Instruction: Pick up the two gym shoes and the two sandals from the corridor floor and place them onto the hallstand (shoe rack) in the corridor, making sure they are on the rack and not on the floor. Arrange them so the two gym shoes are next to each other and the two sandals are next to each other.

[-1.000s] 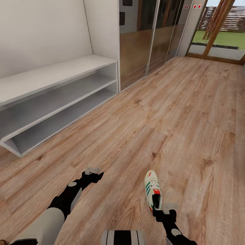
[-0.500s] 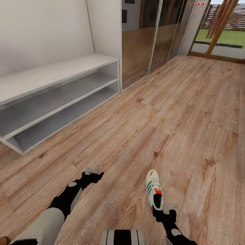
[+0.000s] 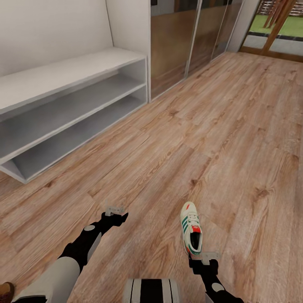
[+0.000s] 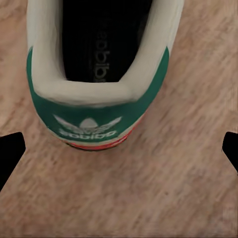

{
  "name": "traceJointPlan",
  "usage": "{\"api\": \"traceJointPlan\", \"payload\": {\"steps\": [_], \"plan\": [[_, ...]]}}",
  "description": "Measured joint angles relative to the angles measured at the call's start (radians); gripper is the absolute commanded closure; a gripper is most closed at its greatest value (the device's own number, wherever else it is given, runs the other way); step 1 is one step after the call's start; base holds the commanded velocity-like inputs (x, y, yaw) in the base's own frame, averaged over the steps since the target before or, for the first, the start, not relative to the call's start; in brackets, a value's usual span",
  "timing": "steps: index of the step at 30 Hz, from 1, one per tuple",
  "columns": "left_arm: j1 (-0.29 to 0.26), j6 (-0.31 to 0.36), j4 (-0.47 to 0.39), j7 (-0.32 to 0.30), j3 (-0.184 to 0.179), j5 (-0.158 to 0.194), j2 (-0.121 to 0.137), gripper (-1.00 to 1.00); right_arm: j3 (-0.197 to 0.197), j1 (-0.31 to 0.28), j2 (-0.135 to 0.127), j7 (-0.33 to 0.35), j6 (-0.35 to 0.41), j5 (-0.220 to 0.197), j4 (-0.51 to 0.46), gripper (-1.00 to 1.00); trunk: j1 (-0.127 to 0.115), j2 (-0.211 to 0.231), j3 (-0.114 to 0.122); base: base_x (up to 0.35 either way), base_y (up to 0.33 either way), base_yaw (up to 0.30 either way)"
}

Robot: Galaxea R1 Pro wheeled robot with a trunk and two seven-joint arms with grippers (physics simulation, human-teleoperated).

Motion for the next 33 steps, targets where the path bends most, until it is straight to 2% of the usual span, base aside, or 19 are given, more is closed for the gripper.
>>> {"api": "traceJointPlan", "payload": {"steps": [8, 22, 33], "plan": [[-0.001, 0.0, 0.0, 0.0, 0.0, 0.0, 0.0, -1.0, 0.001, 0.0, 0.0, 0.0, 0.0, 0.0, 0.0, -1.0, 0.004, -0.002, -0.043, 0.0, 0.0, 0.0], [0.003, -0.011, 0.0, 0.001, 0.0, 0.0, 0.001, -1.0, 0.002, 0.0, 0.0, -0.001, -0.001, 0.0, 0.0, -1.0, 0.004, -0.002, -0.047, 0.003, 0.0, 0.0], [0.002, -0.01, -0.001, 0.001, 0.0, -0.001, 0.001, -1.0, 0.001, 0.0, 0.0, -0.001, -0.001, 0.0, 0.0, -1.0, 0.003, -0.002, -0.047, 0.141, 0.0, 0.0]]}}
